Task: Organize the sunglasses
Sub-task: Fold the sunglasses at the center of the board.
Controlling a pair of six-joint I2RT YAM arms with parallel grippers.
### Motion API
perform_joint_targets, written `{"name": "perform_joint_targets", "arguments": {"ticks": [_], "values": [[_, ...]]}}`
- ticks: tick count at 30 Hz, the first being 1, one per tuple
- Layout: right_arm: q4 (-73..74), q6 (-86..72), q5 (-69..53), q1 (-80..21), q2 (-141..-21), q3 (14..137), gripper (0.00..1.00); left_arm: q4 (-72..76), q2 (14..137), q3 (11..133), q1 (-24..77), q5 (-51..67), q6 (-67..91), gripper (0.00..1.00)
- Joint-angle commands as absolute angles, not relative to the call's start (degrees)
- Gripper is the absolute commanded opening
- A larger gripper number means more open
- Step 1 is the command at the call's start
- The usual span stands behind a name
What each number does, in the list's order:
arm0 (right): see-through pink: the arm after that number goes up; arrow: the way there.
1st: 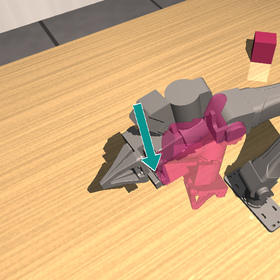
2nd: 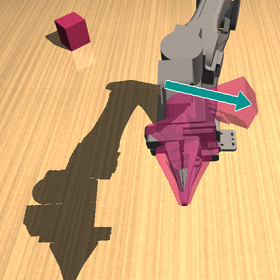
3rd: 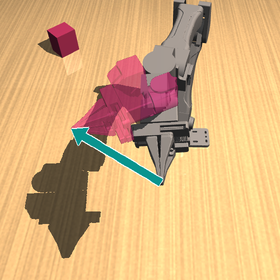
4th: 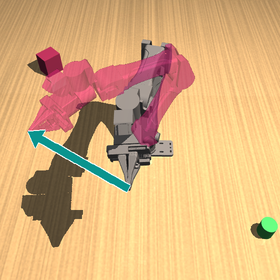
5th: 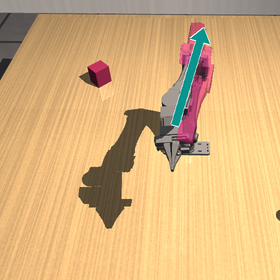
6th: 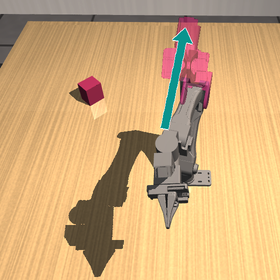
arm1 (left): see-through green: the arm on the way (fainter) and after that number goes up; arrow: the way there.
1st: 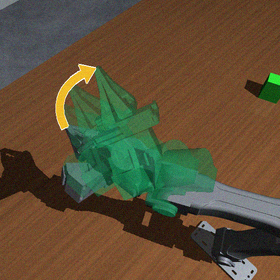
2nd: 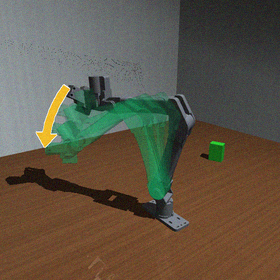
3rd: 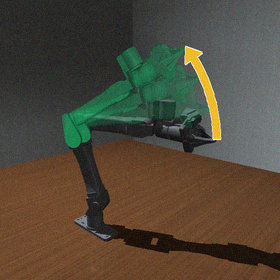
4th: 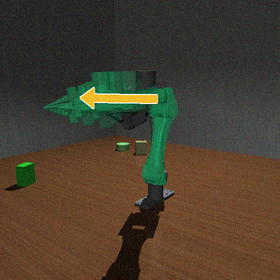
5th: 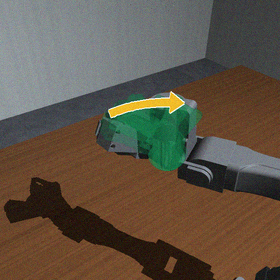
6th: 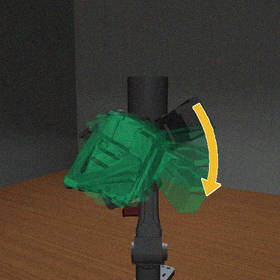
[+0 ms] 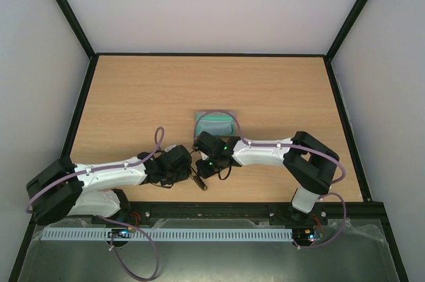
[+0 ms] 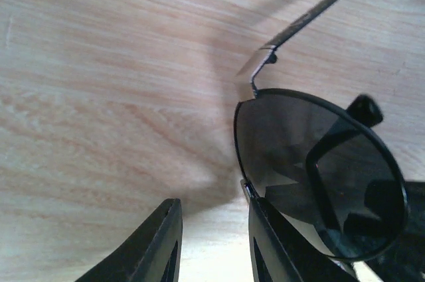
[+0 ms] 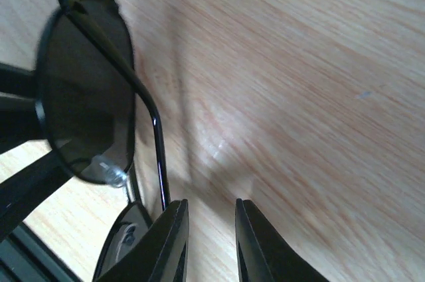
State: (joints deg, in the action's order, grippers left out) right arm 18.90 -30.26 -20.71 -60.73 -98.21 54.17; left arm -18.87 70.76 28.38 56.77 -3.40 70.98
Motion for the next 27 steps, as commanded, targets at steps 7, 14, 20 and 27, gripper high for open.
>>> {"name": "perform_joint_targets", "arguments": {"ticks": [7,14,20,27], "values": [[27.1,-28.27,-14.15,-58.08,-91.81,58.51,0.22,-22.55,72.7,29.91,52.19,-5.05,66.02,0.3],[34.52,-22.73,-7.25,-51.16,-94.46,70.99,0.25,-24.79,70.83,30.42,50.91,-5.45,64.59,0.3],[34.8,-22.47,-9.2,-49.22,-101.63,77.69,0.25,-26.09,68.41,29.72,50.97,-5.17,65.43,0.3],[33.84,-22.37,-11.12,-49.17,-105.85,80.16,0.24,-26.45,67.73,29.18,50.93,-4.98,65.31,0.3]]}}
